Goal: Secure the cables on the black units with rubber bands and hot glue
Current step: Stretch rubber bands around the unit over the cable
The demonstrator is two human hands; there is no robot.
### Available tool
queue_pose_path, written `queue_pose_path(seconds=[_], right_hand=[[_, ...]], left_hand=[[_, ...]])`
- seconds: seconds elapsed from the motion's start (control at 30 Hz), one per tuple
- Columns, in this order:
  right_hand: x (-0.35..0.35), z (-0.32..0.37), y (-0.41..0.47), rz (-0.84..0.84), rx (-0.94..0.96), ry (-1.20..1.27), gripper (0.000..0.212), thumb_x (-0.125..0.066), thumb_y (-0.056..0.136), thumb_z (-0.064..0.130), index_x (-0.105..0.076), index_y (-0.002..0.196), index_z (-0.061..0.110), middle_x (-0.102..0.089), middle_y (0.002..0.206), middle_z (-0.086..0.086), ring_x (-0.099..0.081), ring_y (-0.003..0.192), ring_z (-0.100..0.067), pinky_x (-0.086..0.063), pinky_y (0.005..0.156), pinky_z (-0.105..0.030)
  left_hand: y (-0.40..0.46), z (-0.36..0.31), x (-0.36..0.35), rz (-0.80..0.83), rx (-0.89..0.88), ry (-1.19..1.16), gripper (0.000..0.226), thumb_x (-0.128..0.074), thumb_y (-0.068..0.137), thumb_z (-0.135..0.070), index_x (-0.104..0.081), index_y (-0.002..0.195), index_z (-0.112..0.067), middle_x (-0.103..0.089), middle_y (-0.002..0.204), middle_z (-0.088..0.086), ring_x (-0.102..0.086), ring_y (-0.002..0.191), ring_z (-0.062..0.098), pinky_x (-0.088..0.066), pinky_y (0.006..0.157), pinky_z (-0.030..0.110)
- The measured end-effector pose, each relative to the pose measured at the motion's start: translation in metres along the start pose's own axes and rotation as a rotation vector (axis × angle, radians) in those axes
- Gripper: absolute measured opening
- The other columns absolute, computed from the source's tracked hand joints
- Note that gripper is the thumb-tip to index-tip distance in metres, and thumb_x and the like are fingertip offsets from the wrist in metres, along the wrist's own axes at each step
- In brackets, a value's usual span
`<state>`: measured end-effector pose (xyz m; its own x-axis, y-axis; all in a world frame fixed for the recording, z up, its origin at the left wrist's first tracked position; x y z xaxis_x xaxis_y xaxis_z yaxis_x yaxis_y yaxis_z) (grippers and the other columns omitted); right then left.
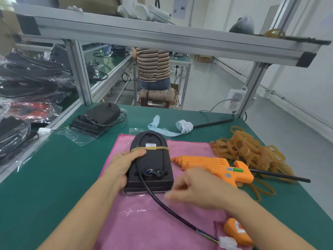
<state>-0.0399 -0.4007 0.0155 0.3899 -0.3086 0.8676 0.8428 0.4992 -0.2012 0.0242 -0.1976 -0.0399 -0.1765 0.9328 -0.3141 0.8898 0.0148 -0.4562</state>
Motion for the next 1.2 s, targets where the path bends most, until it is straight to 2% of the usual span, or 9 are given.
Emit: queue_pose_path(seconds=[0.13,0.3,0.43,0.7,0.77,0.87,0.93,1.1,1.2], right_hand=[[-0.012,0.015,-0.030,0.213,-0.001,-0.006,0.034,-0.067,0.082,0.034,-0.050,0.057,0.019,-0.042,0.049,0.000,-0.039,0.051,-0.012,-0.025,0.046,-0.026],[0.005,0.022,-0.039,-0.129,-0.186,-0.330,0.021,-0.054,0.092,0.034,-0.067,0.101,0.022,-0.067,0.092,0.001,-0.057,0.091,-0.020,-0.029,0.061,-0.030],[0.019,0.030,-0.030,-0.356,-0.276,-0.524,0.021,-0.043,0.093,0.020,-0.060,0.103,0.028,-0.063,0.099,-0.002,-0.058,0.095,-0.026,-0.024,0.062,-0.032],[0.016,0.009,0.025,-0.341,-0.097,0.211,0.029,-0.053,0.089,0.023,-0.046,0.062,0.019,-0.045,0.058,0.001,-0.041,0.059,-0.017,-0.036,0.060,-0.036],[0.011,0.004,0.033,-0.309,-0.032,0.273,0.013,-0.058,0.090,0.016,-0.068,0.093,0.024,-0.054,0.068,-0.001,-0.045,0.063,-0.012,-0.044,0.068,-0.034],[0.003,0.000,0.046,-0.311,0.034,0.413,0.064,-0.062,0.088,0.005,-0.039,0.142,0.029,-0.059,0.086,0.005,-0.048,0.065,-0.002,-0.045,0.071,-0.020],[-0.002,-0.001,0.052,-0.328,0.037,0.566,0.073,-0.068,0.084,0.002,-0.030,0.138,0.034,-0.061,0.089,0.006,-0.049,0.064,-0.002,-0.045,0.070,-0.017],[-0.016,-0.012,0.055,-0.499,-0.159,0.613,0.049,-0.081,0.076,0.024,-0.055,0.117,0.022,-0.056,0.106,0.005,-0.057,0.084,-0.005,-0.041,0.070,-0.012],[-0.021,-0.012,0.053,-0.360,-0.192,0.748,0.034,-0.077,0.080,0.031,-0.055,0.106,0.029,-0.061,0.111,0.013,-0.061,0.085,0.010,-0.045,0.071,-0.005]], left_hand=[[-0.003,-0.002,0.002,0.060,0.021,0.026,0.043,-0.075,0.074,-0.017,-0.068,0.114,-0.003,-0.071,0.102,0.023,-0.069,0.078,0.033,-0.061,0.068,0.044],[-0.010,0.000,0.012,0.235,-0.080,0.195,0.071,-0.085,0.051,-0.005,-0.063,0.118,-0.015,-0.073,0.105,0.015,-0.071,0.089,0.032,-0.059,0.073,0.040],[-0.014,-0.003,0.014,0.300,-0.152,0.140,0.073,-0.077,0.057,-0.001,-0.057,0.121,-0.032,-0.072,0.112,0.003,-0.072,0.092,0.028,-0.060,0.067,0.036],[-0.016,0.006,0.020,0.252,-0.150,0.057,0.067,-0.071,0.058,0.005,-0.060,0.123,-0.008,-0.071,0.110,0.018,-0.072,0.083,0.030,-0.061,0.066,0.035],[-0.017,0.006,0.019,0.265,-0.147,0.033,0.068,-0.071,0.059,0.006,-0.061,0.123,-0.014,-0.070,0.111,0.019,-0.072,0.082,0.031,-0.060,0.062,0.035],[-0.018,0.007,0.019,0.300,-0.147,0.017,0.070,-0.070,0.061,0.007,-0.061,0.125,-0.019,-0.069,0.114,0.019,-0.071,0.085,0.032,-0.059,0.063,0.036],[-0.018,0.007,0.020,0.290,-0.147,0.009,0.073,-0.073,0.058,0.008,-0.060,0.124,-0.017,-0.070,0.111,0.018,-0.072,0.084,0.031,-0.059,0.062,0.036],[-0.017,0.008,0.021,0.247,-0.142,0.002,0.065,-0.072,0.060,0.002,-0.059,0.123,0.000,-0.070,0.109,0.022,-0.071,0.084,0.031,-0.060,0.066,0.035],[-0.018,0.008,0.022,0.249,-0.144,-0.024,0.062,-0.069,0.063,0.003,-0.059,0.124,-0.003,-0.069,0.113,0.023,-0.069,0.091,0.036,-0.061,0.073,0.041]])
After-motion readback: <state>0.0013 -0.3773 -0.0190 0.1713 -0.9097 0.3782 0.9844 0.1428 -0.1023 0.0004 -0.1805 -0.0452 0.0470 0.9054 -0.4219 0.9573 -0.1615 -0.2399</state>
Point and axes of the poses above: each hand's wrist, its own y-axis towards the middle knuckle, its own x-axis out of the back of the hand, z = x × y, the point moved 1 cm from there along y, towards the middle knuckle
